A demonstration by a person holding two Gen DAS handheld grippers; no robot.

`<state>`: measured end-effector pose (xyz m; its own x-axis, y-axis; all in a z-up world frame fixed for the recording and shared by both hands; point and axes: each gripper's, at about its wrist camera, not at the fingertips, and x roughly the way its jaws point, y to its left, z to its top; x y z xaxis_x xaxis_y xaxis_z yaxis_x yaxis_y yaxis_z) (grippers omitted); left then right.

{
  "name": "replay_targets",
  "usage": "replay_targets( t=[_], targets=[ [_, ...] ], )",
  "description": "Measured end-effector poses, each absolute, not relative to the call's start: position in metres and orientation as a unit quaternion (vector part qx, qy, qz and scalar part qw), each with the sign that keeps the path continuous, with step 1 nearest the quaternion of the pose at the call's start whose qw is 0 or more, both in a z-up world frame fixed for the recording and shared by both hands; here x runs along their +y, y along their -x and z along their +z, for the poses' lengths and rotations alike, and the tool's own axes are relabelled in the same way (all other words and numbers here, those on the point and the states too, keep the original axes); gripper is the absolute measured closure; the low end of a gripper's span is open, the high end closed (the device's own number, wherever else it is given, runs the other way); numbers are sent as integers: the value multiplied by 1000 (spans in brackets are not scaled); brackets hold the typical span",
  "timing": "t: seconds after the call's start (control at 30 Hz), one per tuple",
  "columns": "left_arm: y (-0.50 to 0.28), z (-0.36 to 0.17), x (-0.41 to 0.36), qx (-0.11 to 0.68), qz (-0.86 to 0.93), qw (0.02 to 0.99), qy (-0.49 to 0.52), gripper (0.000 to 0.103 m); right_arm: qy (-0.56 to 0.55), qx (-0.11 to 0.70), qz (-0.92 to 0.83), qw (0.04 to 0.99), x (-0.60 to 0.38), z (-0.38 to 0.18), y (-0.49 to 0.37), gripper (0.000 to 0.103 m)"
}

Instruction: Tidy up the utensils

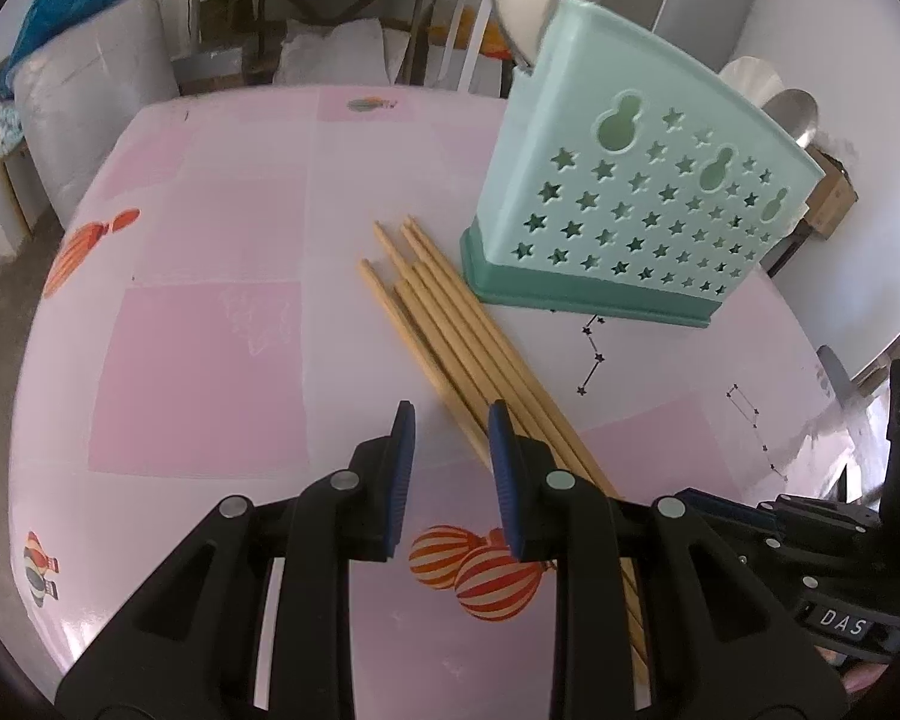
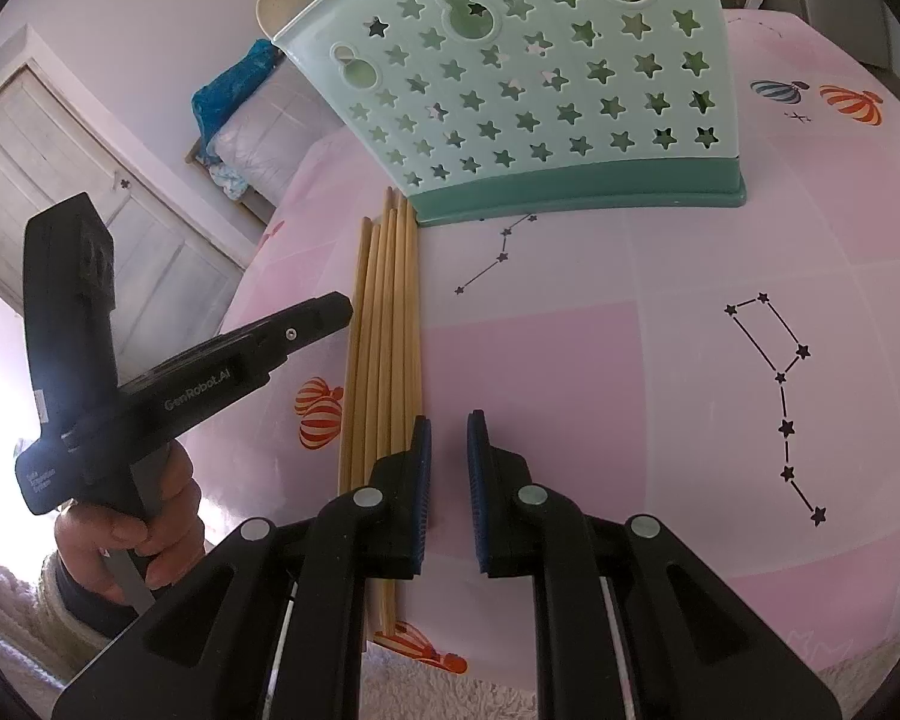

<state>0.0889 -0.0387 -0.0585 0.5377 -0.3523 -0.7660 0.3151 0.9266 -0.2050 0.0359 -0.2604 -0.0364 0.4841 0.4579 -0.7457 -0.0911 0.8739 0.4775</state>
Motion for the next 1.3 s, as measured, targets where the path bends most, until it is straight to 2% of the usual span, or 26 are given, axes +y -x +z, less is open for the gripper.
replay_targets(
  t=[0.33, 0.77, 1.1, 1.2, 1.3],
  targets=[
    [-89, -62, -46, 431, -171, 885, -26, 78, -189, 481, 163, 840, -261, -35, -37, 90],
    [-94, -62, -33, 427, -152, 890, -47, 91, -109, 483, 184, 849, -230, -28, -72, 90],
    [-99, -65, -36, 423, -148, 893, -52, 92, -83, 483, 186, 851, -217, -28, -85, 91],
    [-97, -66, -37, 422, -148, 893, -53, 92, -71, 481, 180, 855, -213, -28, -90, 95],
    [-97, -66, -39, 420, -147, 894, -56, 92, -57, 481, 180, 857, -209, -27, -91, 96]
  ],
)
